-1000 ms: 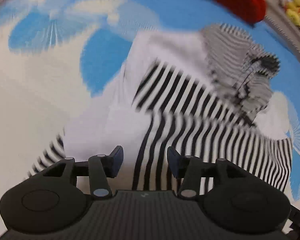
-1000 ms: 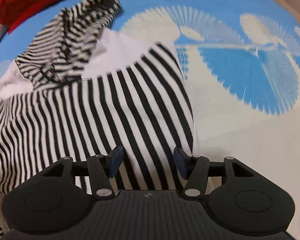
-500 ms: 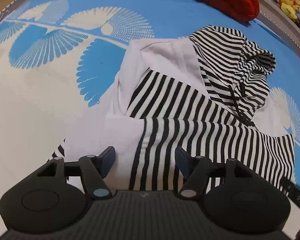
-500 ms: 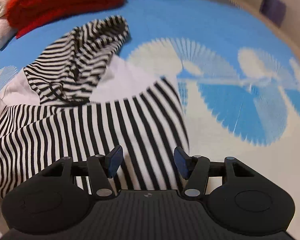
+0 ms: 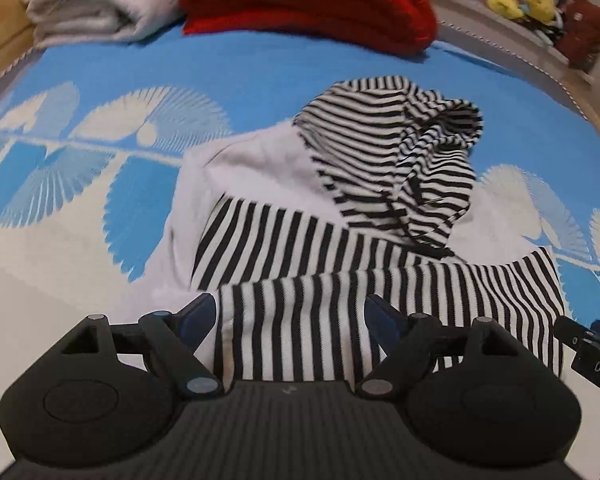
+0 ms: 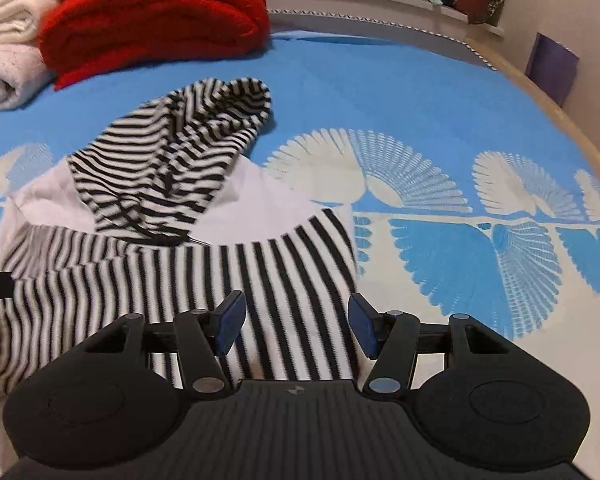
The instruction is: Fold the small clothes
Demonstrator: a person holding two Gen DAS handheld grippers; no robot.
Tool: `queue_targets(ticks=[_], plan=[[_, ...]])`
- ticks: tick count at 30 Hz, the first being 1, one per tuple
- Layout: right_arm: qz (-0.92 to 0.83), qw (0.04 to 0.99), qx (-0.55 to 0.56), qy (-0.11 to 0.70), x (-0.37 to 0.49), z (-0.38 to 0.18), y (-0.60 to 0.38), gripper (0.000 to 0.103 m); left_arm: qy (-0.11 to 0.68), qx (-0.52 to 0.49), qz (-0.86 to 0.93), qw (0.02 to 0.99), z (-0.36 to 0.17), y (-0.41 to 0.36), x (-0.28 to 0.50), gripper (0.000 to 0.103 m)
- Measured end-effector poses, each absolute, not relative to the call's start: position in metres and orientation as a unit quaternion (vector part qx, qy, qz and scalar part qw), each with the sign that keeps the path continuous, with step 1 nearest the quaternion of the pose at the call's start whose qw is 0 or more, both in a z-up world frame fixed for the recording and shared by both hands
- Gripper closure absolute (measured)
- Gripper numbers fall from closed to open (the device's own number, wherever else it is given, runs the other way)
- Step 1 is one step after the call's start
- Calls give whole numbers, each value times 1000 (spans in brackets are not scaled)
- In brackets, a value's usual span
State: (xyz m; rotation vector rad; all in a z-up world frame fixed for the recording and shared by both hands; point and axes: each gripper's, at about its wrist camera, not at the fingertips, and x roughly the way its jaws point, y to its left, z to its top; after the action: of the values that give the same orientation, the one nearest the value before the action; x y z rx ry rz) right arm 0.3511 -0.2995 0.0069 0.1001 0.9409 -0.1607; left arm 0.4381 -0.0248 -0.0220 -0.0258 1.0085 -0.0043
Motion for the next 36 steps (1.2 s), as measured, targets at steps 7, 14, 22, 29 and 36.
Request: queue_targets(ticks=[7, 14, 22, 29, 36], plan=[[-25, 898, 48, 438, 346, 20, -288, 35, 478, -29, 5, 878, -22, -27, 439, 18], [-28, 892, 61, 448, 350, 29, -299, 35, 459, -36, 0, 888, -18, -30, 441, 19], [-57, 878, 58, 472, 354, 31, -320, 34, 443, -14, 10, 896, -17, -38, 442, 27], [-53, 879, 66, 468, 348, 39, -332, 33, 412, 40, 12, 910, -17, -47, 440, 43], [-52, 878, 76, 469, 342, 44, -342, 32, 386, 65, 23, 920, -12, -48, 444, 86]])
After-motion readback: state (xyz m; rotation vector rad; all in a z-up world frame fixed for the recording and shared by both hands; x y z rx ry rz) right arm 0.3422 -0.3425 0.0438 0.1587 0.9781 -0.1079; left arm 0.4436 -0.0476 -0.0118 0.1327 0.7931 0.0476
